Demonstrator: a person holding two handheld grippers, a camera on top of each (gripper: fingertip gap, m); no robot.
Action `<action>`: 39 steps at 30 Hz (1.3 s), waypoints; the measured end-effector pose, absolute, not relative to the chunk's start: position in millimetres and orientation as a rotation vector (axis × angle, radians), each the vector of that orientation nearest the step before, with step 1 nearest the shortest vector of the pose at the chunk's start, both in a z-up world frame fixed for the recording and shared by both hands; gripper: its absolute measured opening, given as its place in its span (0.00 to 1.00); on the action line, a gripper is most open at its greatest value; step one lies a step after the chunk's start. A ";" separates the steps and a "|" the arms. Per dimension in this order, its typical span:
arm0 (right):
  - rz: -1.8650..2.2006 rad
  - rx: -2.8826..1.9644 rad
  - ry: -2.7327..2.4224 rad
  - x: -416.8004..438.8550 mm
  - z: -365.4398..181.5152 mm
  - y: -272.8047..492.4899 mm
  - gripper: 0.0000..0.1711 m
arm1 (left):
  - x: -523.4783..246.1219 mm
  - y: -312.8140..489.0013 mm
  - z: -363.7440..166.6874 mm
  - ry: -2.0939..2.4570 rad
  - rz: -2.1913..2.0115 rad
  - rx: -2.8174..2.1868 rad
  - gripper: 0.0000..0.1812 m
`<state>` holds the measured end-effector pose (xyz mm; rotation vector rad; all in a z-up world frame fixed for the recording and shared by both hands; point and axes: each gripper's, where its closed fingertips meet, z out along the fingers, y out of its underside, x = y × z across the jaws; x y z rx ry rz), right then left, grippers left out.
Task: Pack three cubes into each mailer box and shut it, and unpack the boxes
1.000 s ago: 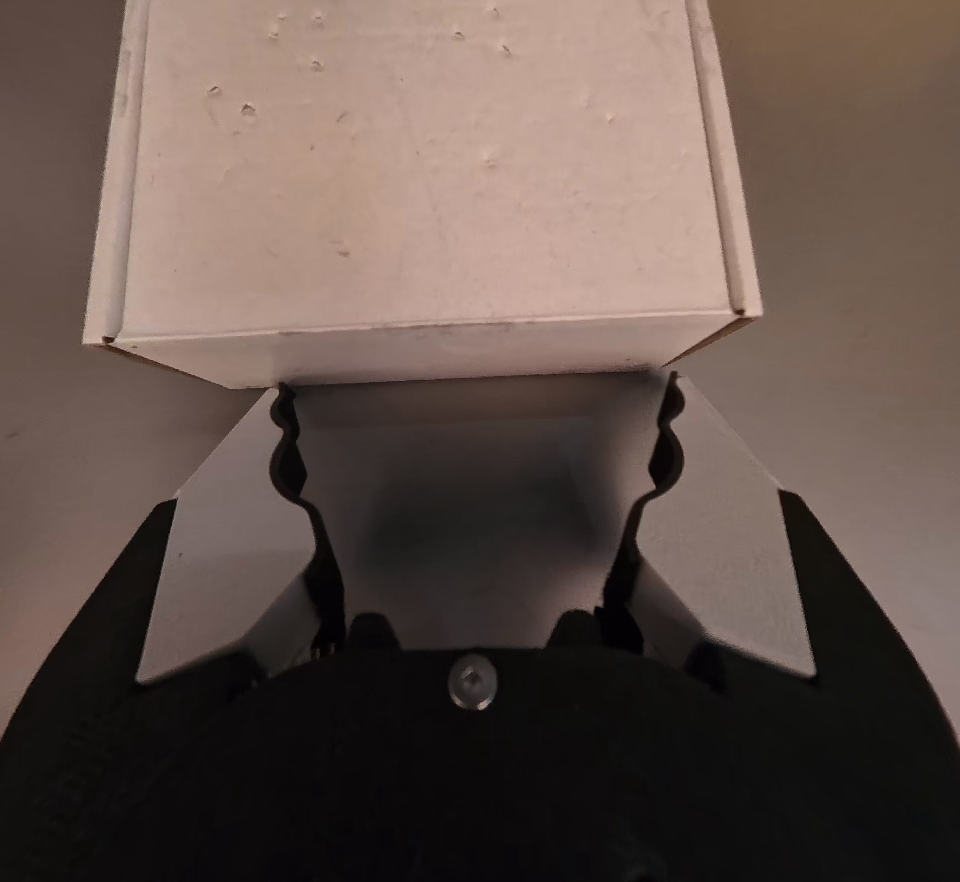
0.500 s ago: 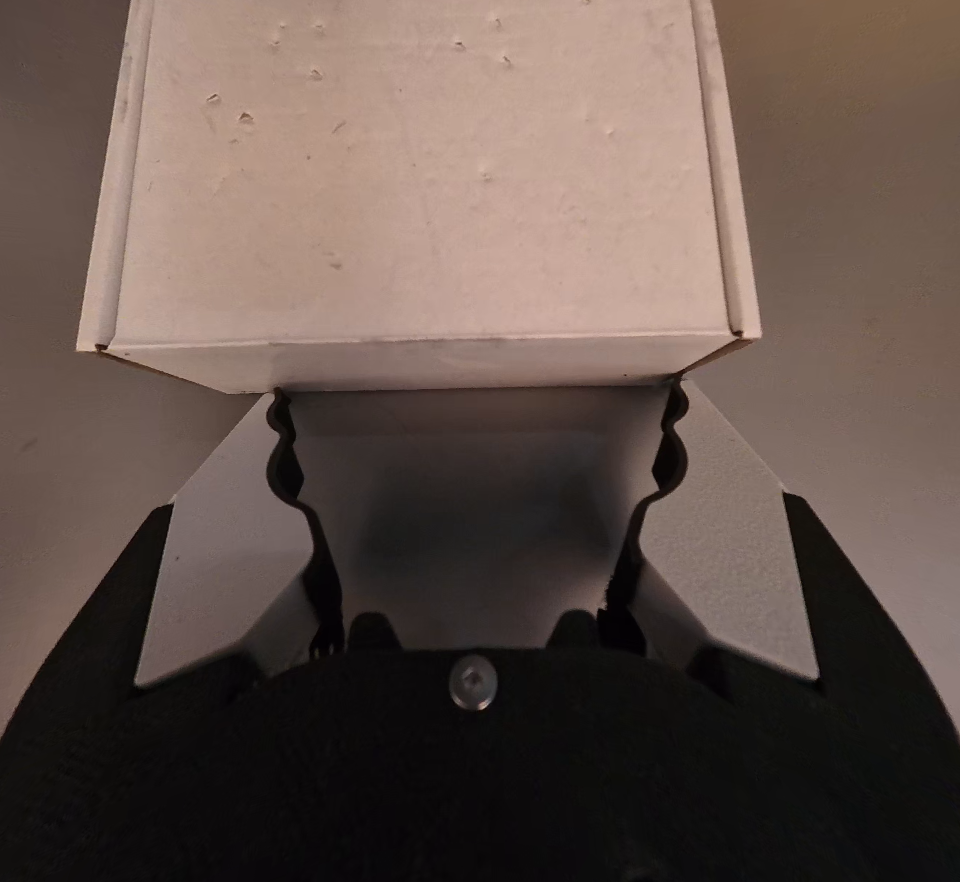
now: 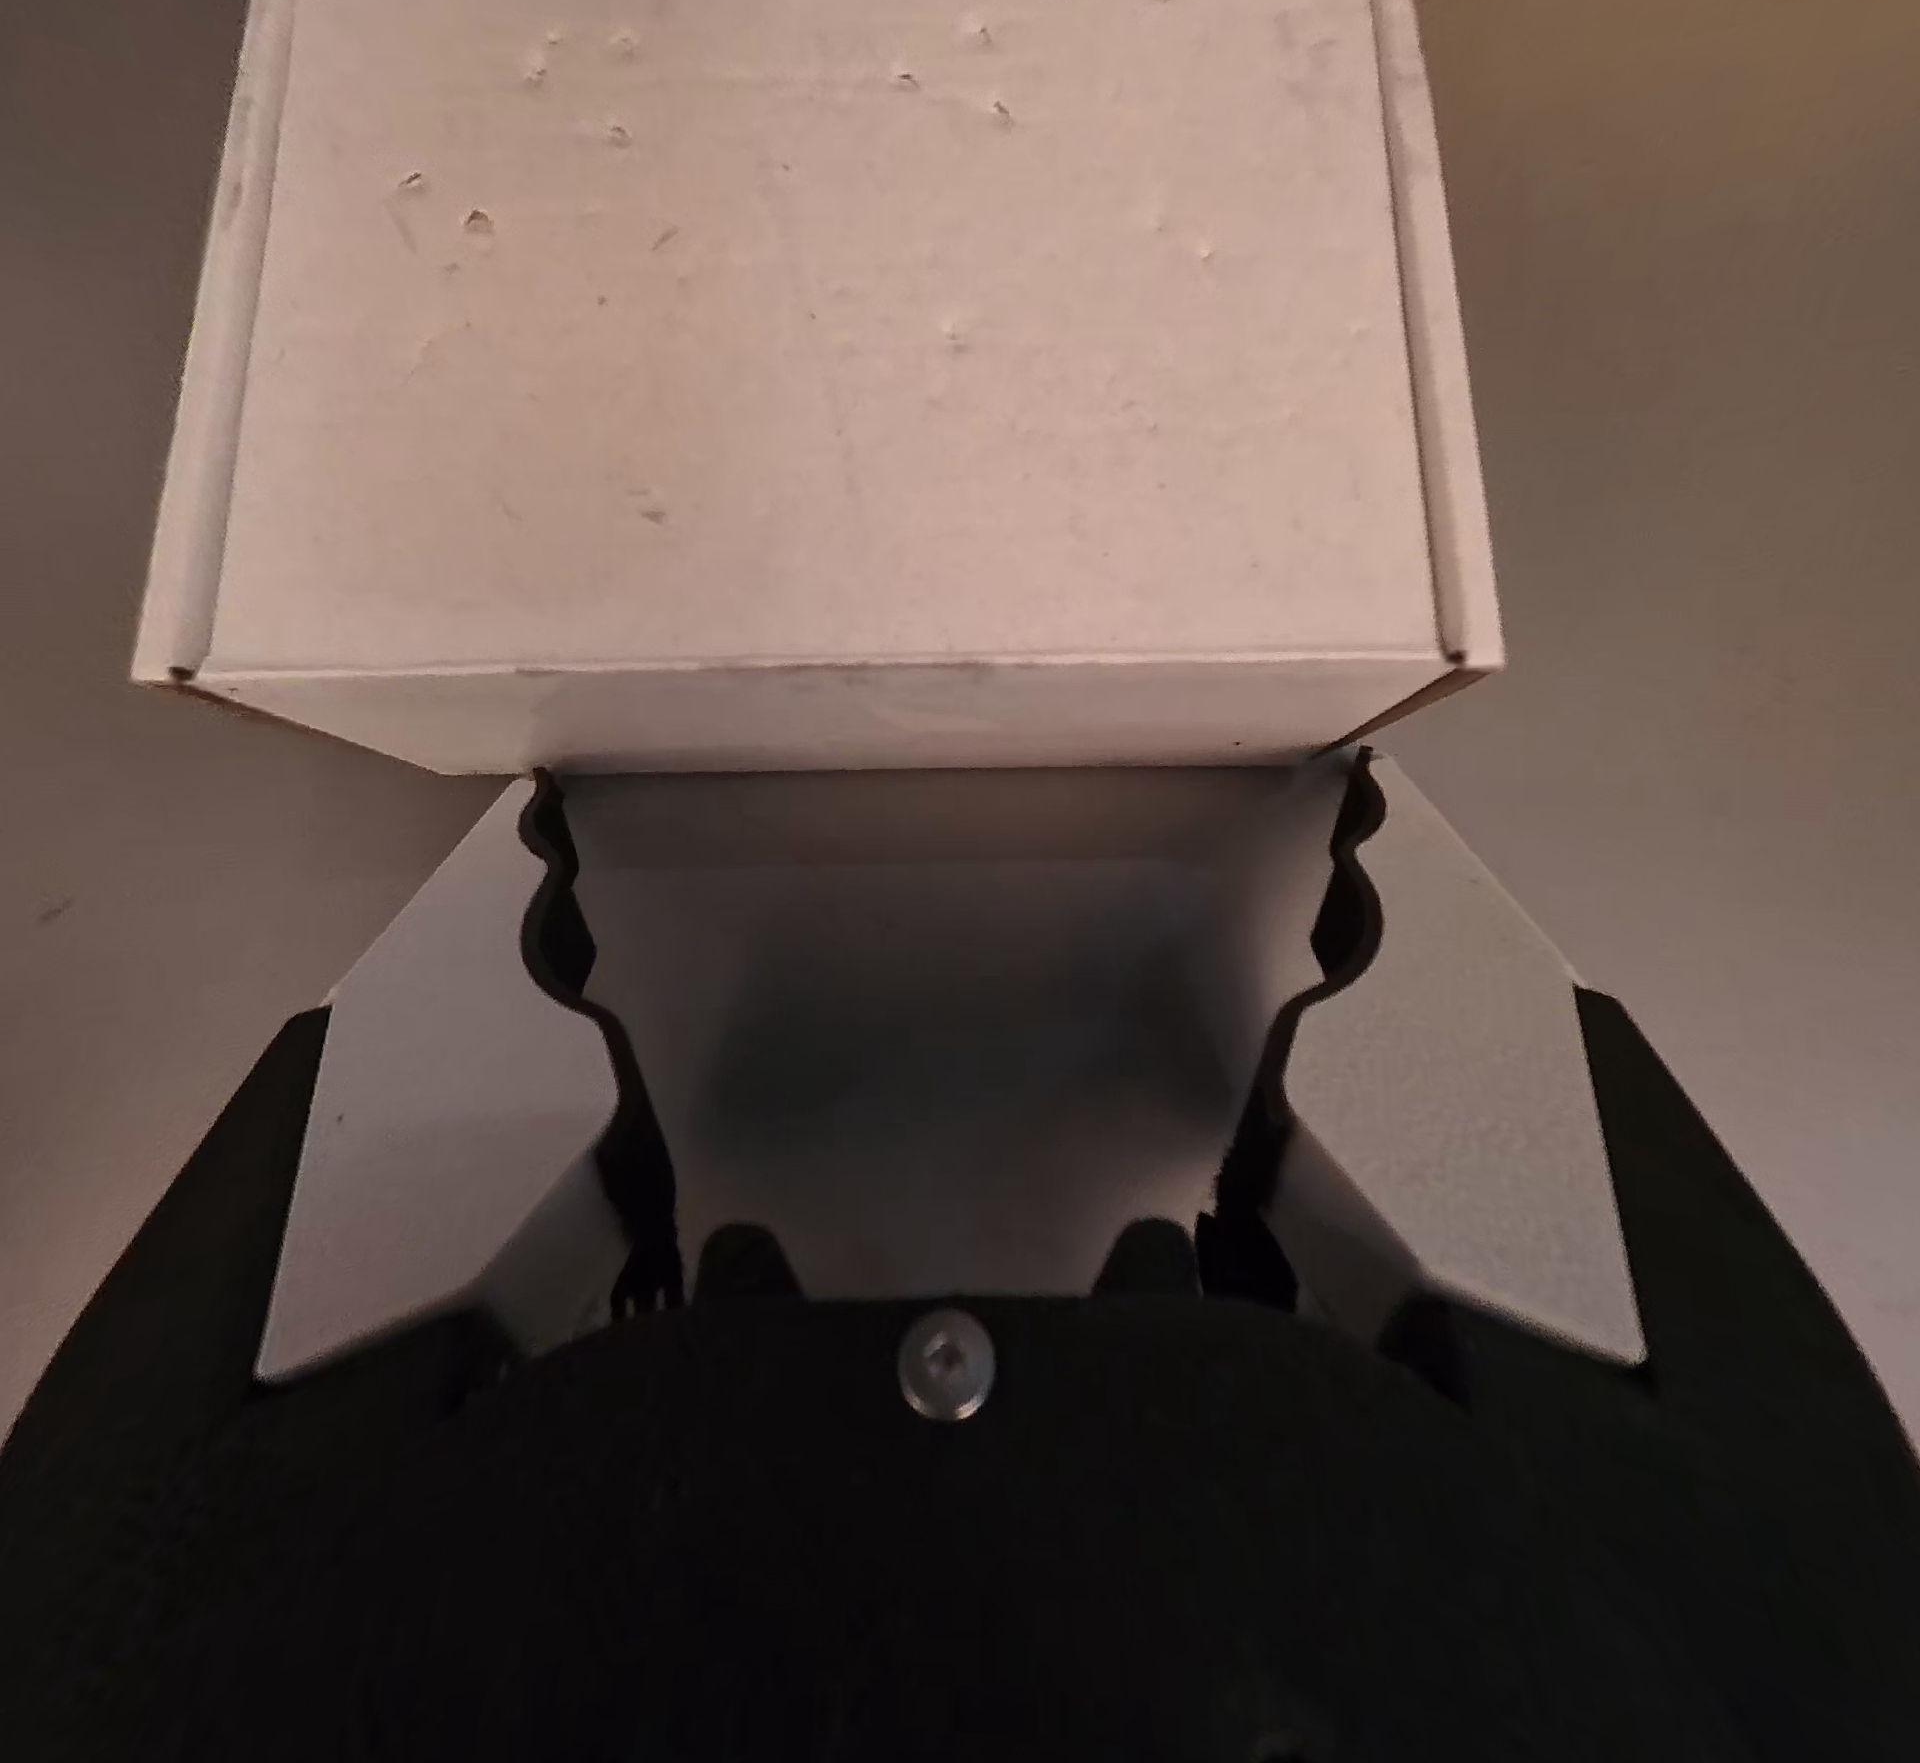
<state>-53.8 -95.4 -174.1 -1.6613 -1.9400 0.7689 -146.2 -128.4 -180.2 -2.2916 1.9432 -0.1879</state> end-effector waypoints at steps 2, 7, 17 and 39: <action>0.770 -1.663 -1.936 -53.9 -174.2 -95.5 0.83 | -148.4 -132.9 -179.2 1.963 -0.198 -2.296 0.80; 0.765 -1.670 -1.945 -52.9 -174.6 -97.8 0.84 | -150.3 -131.2 -182.2 1.972 -0.145 -2.295 0.82; 0.773 -1.682 -1.956 -54.1 -173.9 -100.3 0.86 | -142.6 -131.9 -176.8 1.954 -0.225 -2.291 0.76; 0.761 -1.710 -1.974 -50.9 -174.6 -105.8 0.88 | -146.4 -135.9 -182.1 2.009 -0.148 -2.271 0.82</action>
